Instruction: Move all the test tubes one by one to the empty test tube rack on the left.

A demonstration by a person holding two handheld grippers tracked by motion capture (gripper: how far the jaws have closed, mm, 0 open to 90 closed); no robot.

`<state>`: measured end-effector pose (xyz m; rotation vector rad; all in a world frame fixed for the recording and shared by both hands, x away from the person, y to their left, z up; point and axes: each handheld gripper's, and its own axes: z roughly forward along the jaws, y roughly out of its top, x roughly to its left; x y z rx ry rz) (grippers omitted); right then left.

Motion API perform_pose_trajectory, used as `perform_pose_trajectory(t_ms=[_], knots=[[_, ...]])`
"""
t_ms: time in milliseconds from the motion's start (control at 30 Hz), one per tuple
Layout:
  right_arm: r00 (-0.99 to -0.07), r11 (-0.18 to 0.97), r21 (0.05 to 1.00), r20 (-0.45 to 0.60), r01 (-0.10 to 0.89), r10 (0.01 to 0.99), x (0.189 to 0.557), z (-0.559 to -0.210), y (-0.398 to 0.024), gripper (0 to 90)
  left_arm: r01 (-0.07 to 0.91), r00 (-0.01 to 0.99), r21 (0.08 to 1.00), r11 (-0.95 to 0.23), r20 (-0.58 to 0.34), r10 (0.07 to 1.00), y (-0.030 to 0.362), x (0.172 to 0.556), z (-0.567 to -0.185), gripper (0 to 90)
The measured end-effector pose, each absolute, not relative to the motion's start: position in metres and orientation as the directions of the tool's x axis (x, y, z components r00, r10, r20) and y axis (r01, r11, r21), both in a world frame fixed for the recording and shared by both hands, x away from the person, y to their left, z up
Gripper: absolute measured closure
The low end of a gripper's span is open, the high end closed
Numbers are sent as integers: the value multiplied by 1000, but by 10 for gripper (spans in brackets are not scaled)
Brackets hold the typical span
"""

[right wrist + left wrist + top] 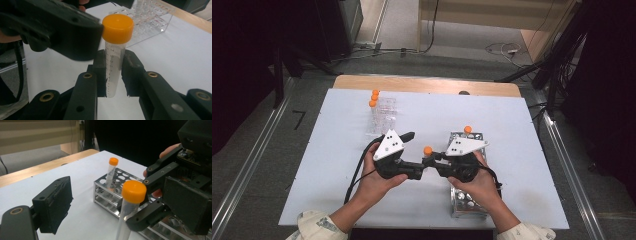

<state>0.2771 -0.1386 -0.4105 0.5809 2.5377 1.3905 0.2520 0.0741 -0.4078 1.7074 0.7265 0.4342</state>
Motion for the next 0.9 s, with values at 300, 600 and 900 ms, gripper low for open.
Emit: perform_pose_trajectory(t_ms=[300, 600, 900], knots=[[-910, 487, 835, 39, 257, 412, 275, -412, -133, 725, 211, 763, 970, -122, -85, 640, 77, 248, -411, 456], [-910, 477, 839, 51, 264, 412, 274, -412, -133, 725, 205, 776, 968, -144, -71, 627, 75, 248, -415, 592], [-909, 477, 838, 53, 265, 412, 274, -412, -133, 725, 194, 778, 972, -135, -69, 625, 76, 246, -415, 667]])
